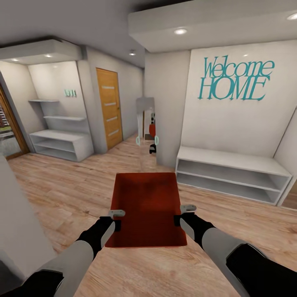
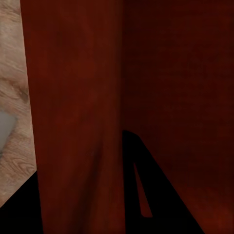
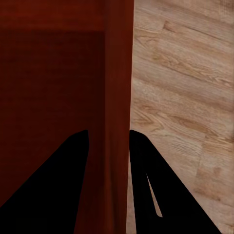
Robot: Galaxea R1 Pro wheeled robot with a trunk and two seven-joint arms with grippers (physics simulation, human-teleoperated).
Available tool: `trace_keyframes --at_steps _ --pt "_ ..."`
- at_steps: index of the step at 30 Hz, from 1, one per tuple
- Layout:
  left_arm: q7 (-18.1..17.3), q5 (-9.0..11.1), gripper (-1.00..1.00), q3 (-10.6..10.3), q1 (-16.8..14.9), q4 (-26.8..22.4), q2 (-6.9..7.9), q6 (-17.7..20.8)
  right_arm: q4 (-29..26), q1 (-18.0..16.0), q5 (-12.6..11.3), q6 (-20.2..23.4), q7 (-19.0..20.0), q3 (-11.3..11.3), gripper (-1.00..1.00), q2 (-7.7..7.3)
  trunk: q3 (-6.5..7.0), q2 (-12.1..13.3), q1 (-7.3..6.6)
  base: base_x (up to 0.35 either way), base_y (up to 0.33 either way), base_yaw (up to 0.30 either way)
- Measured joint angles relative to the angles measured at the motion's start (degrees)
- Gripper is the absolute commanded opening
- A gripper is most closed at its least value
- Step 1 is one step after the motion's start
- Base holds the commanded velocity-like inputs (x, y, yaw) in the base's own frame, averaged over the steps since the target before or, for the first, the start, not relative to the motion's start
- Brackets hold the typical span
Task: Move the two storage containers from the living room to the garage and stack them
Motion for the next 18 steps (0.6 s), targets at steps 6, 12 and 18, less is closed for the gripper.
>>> trace_keyframes --at_steps 6,12,18 --pt "0.0 0.0 -1.0 0.0 0.0 0.0 -0.02 0.0 0.0 0.0 0.0 0.0 0.0 0.0 -1.0 -0.01 0.0 0.0 0.0 0.322 0.0 0.0" --pt "0.0 -0.3 -1.0 0.2 0.0 0.0 -0.11 0.1 0.0 0.0 0.0 0.0 0.1 0.0 -1.0 -0.09 0.0 0.0 0.0 0.322 0.0 0.0" --pt "0.0 -0.5 -1.0 0.3 0.0 0.0 -0.16 0.1 0.0 0.0 -0.1 0.0 0.2 0.1 -1.0 -0.14 0.0 0.0 0.0 0.322 0.0 0.0"
